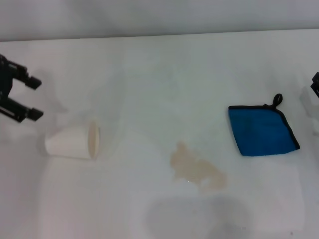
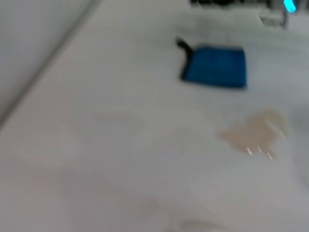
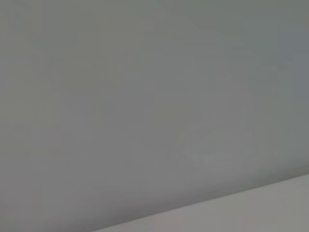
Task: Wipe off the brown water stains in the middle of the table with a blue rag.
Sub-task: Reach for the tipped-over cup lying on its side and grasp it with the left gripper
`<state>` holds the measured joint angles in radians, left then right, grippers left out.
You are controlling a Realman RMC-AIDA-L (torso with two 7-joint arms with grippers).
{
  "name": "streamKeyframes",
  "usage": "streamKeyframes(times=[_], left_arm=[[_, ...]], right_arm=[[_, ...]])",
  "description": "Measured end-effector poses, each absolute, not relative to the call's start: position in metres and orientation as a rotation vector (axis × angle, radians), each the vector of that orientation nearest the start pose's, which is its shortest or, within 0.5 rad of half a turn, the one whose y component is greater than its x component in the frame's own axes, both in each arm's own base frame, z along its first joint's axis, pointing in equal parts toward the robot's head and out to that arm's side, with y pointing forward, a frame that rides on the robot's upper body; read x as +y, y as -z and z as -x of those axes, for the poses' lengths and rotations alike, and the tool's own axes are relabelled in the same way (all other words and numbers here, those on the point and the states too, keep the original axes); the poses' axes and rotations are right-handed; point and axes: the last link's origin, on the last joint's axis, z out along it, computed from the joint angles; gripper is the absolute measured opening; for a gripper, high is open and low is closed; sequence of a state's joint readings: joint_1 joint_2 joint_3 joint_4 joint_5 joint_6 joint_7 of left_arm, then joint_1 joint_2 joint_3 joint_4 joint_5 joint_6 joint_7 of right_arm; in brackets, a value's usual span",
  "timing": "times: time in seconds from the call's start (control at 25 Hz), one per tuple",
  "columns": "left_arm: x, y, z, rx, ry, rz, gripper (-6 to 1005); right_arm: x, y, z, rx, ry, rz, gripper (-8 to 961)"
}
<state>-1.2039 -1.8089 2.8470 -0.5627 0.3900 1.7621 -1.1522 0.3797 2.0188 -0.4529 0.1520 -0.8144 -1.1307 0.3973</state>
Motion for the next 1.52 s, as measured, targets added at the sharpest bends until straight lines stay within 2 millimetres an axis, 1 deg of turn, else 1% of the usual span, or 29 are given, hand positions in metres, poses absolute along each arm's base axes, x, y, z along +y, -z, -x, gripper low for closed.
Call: streamKeyframes(times=[0.08,0.28,0.52,0.72,1.0,1.32,1.52], left_arm=[[0.411,-0.096,0.208,-0.177,-0.287,3.099,825],[0.412,-0.08,0.203,-0.105,-0.398,3.125,824],[0.415,-0.05,0.21,0.009,-0.514,3.079,824],[0.415,-0.032,0.209,0.093,-0.544,3.066,825],[0.414,-0.019,0.204,0.146,-0.588,3.075,825],[0.412,-0.003,0.212,0.171,-0.678,3.051,826],[0.41,0.005,0.21,0.193,-0.675,3.069,826]], right_arm=[[0.28,-0.009,-0.412,0.962,-0.627,1.334,839],[0.284,-0.007,-0.412,0.976,-0.619,1.337,839],[0.285,-0.004,-0.414,1.004,-0.605,1.324,839],[0.28,-0.002,-0.416,1.017,-0.599,1.318,839],[0.279,-0.004,-0.418,1.014,-0.595,1.315,839],[0.283,-0.006,-0.416,1.002,-0.599,1.319,839],[0.285,-0.008,-0.416,0.998,-0.6,1.32,839]])
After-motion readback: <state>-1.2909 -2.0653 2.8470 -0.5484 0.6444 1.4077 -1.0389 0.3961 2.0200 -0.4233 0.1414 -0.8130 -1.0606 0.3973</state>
